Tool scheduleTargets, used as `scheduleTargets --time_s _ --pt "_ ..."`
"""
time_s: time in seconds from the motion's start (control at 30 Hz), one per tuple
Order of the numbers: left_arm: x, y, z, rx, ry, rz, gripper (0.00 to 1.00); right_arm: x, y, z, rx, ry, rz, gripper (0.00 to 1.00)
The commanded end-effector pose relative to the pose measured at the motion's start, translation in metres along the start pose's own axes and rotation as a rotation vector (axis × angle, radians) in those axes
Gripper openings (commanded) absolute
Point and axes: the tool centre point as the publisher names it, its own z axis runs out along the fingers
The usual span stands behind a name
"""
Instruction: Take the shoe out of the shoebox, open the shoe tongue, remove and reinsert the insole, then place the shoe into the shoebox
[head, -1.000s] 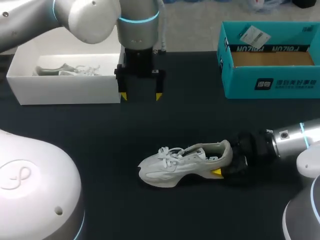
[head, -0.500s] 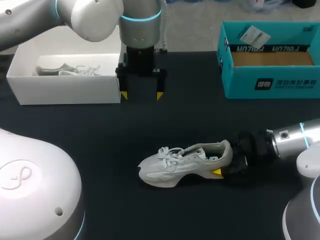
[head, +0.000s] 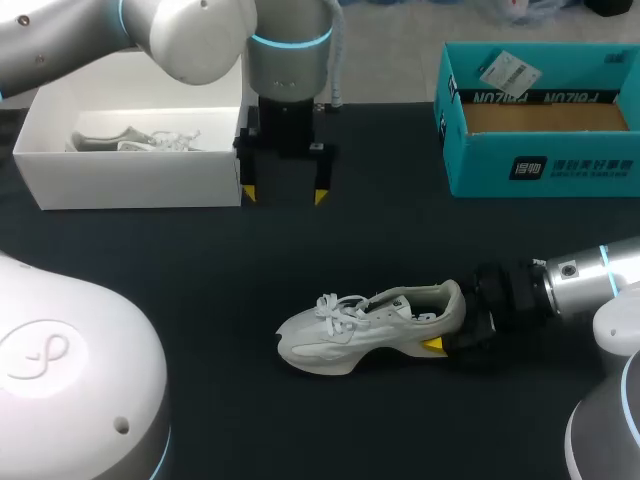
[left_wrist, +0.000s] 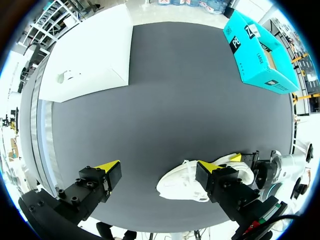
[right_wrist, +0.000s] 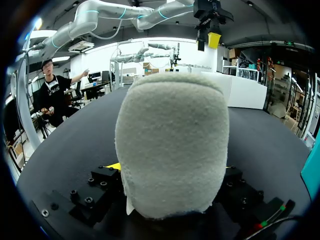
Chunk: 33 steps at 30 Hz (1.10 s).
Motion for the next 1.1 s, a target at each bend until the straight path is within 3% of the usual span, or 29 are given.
scheduleTargets --time_s 0.03,0.27,0.5,0.8,1.1 --pt "0.023 0.015 -0.005 0.03 -0.042 -0.007 1.0 0.0 0.0 0.001 0.003 -0.003 -0.001 0.0" --pt "0.056 0.038 0.002 -0.001 -0.07 -0.085 1.0 0.0 0.0 0.001 0.003 -0.003 -0.001 0.0" --pt "0.072 0.067 0.004 0.035 -0.049 -0.114 1.0 0.0 0.0 0.001 0.003 -0.003 -0.001 0.0" --pt "0.096 0.1 0.019 0.024 -0.077 -0.06 1.0 0.0 0.0 0.001 0.003 -0.003 -0.001 0.0" --pt "0.13 0.108 0.042 0.035 -0.13 -0.026 1.0 0.0 0.0 0.001 0.003 -0.003 -0.001 0.0"
